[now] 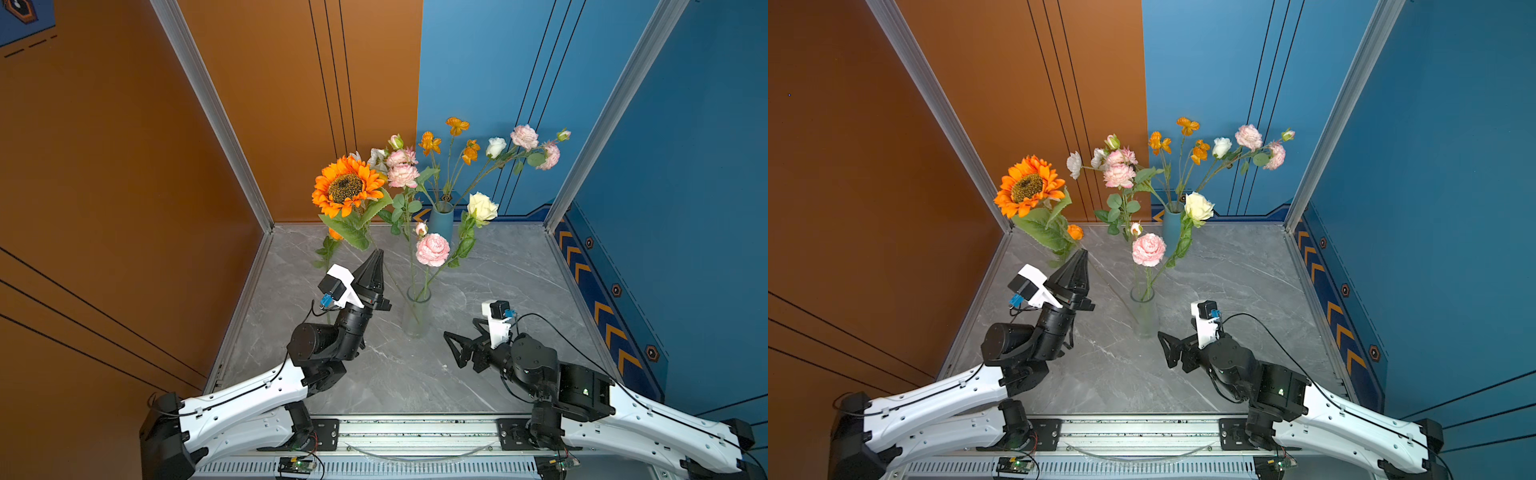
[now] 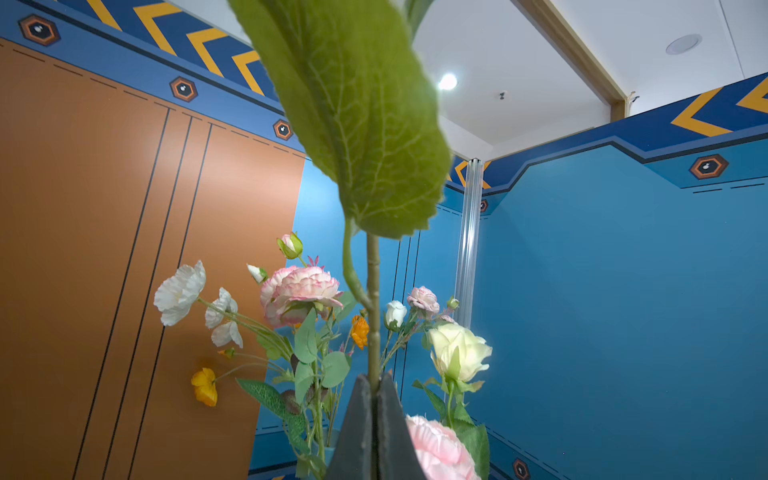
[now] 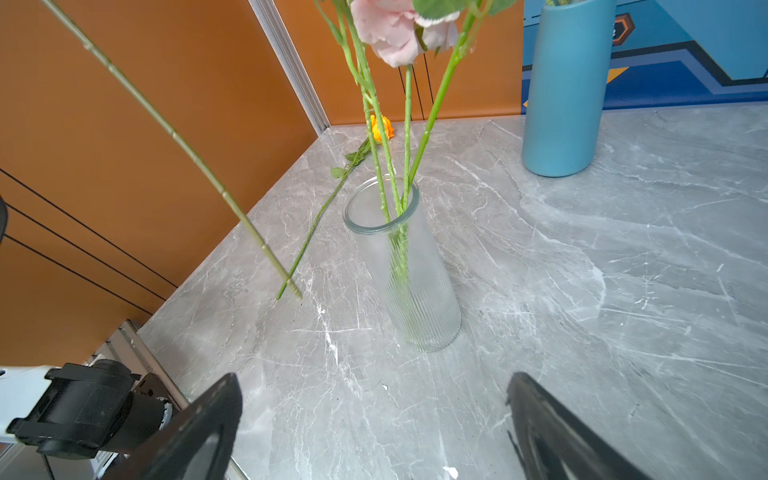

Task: Arrange the flowers into the vase
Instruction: 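Carry the sunflower over the glass vase and lower its stem in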

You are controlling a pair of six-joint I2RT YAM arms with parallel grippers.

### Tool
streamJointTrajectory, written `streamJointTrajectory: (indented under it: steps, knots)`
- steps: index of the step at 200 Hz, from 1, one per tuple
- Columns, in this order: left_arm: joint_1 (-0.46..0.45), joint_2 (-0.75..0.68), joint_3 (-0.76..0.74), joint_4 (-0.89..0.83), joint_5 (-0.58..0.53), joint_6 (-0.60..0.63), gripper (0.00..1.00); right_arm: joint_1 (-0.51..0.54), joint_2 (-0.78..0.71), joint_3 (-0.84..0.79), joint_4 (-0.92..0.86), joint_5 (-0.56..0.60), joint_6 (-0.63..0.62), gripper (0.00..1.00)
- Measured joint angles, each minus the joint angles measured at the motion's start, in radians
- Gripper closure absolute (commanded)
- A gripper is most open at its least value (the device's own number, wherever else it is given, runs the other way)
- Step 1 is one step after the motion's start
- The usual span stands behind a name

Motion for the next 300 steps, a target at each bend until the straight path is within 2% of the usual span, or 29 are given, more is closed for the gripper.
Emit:
streamJointTrajectory:
  steps: [43,78,106,140,180,236,300]
  knots:
    - [-0.005,0.143,0.084,0.162,0.005,0.156,1.0,-0.018,0.001,-0.016,0.0,-0.023,0.0,0.0]
    - [-0.006,0.208,0.111,0.203,0.016,0.259,1.0,-0.04,-0.013,-0.031,0.0,-0.033,0.003,0.0]
    - [-0.006,0.242,0.11,0.206,0.016,0.285,1.0,-0.064,-0.019,-0.032,0.0,-0.051,0.004,0.0]
    - [0.0,0.249,0.098,0.214,0.014,0.276,1.0,-0.09,-0.017,-0.037,0.001,-0.077,0.008,0.0]
    - [0.024,0.278,0.06,0.224,-0.012,0.203,1.0,-0.103,0.03,-0.04,0.024,-0.126,0.006,0.0]
    - [0.065,0.37,0.044,0.224,-0.056,0.106,1.0,-0.103,0.105,-0.042,0.096,-0.175,0.006,0.0]
    - [0.108,0.501,0.044,0.225,-0.069,0.002,1.0,-0.128,0.079,-0.075,0.116,-0.186,-0.001,0.0]
